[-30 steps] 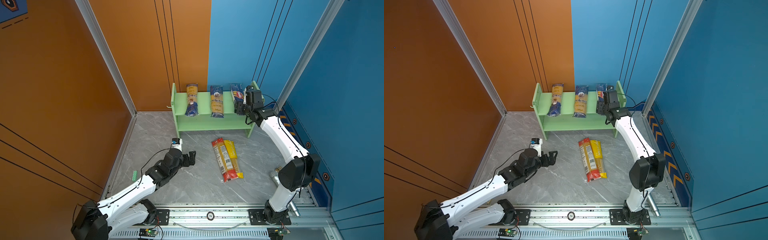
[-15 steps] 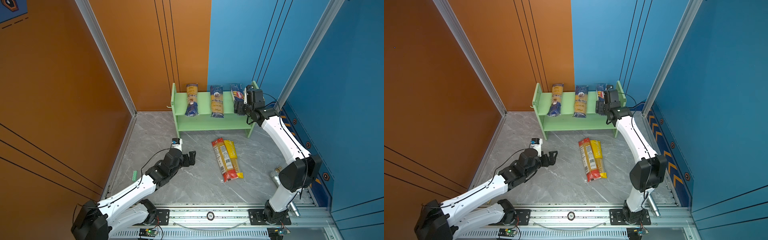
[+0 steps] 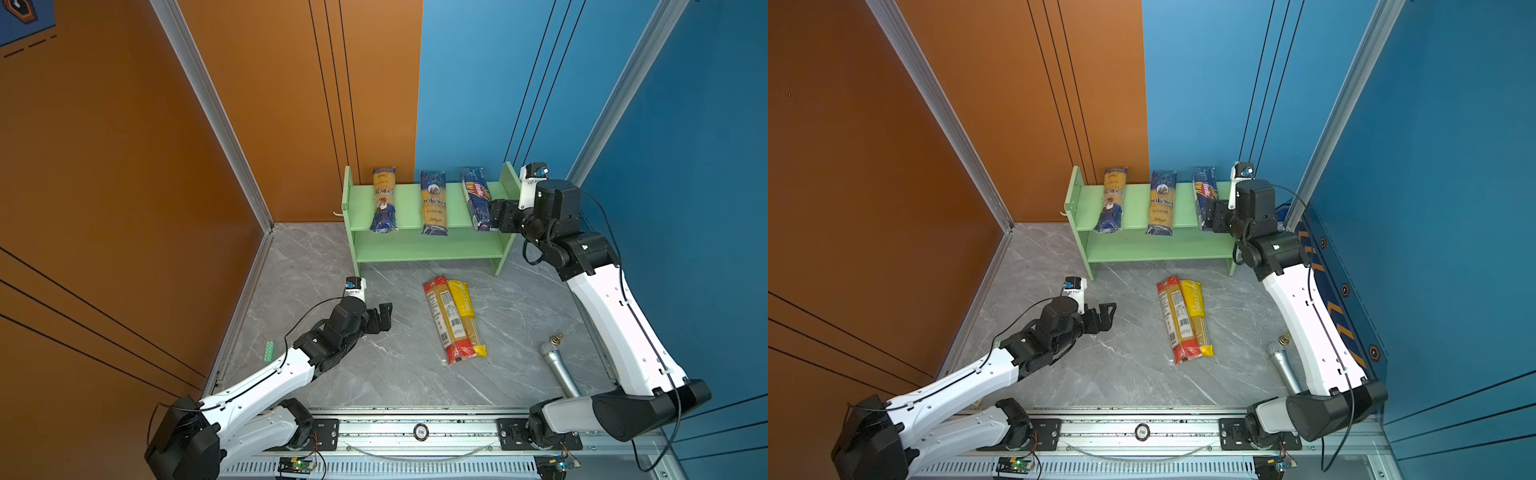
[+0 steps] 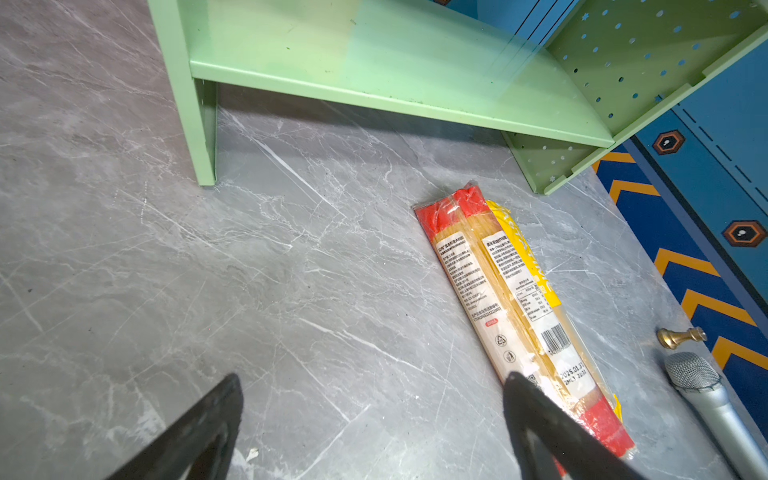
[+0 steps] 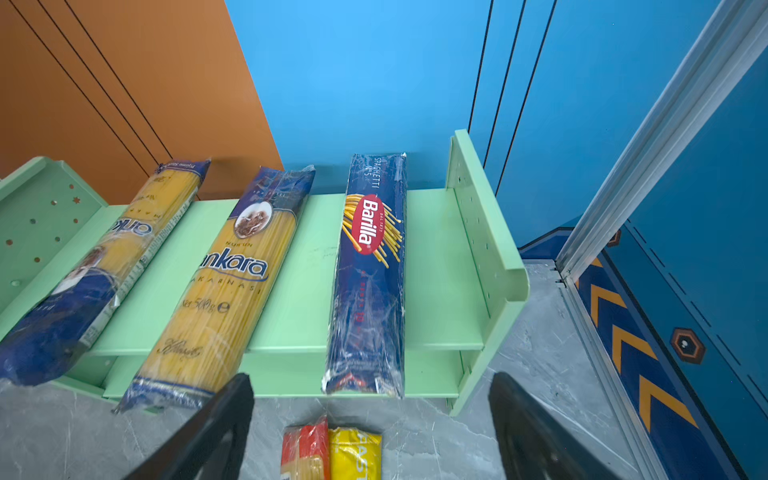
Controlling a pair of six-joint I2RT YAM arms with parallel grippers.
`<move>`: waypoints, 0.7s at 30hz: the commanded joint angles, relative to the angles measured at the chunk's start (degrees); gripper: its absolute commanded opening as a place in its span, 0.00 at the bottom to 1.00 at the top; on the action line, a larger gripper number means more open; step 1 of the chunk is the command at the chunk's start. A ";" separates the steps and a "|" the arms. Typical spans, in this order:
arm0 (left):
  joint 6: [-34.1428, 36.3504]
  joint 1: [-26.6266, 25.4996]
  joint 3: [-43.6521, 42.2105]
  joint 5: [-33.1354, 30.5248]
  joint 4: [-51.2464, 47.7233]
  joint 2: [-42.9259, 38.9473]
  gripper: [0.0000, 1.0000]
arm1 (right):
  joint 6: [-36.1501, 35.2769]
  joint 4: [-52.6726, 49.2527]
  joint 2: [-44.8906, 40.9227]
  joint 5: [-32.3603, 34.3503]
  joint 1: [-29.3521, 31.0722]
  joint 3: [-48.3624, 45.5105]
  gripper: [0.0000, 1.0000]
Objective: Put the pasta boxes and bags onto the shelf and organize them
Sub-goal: 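Raise and withdraw the right gripper from the shelf toward the table bags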
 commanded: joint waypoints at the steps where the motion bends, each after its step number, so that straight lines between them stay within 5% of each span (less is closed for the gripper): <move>1: -0.24 0.39 -0.09 1.55 1.54 0.90 0.98 | -0.30 -4.59 -3.65 -0.56 0.95 -4.29 0.87; 13: -0.42 0.06 -0.06 2.29 4.60 3.50 0.98 | 6.37 -7.32 -21.58 -1.30 3.71 -24.90 0.87; 21: -0.76 -0.91 0.69 2.46 4.76 5.66 0.98 | 11.25 -7.62 -25.65 0.80 10.07 -36.49 0.88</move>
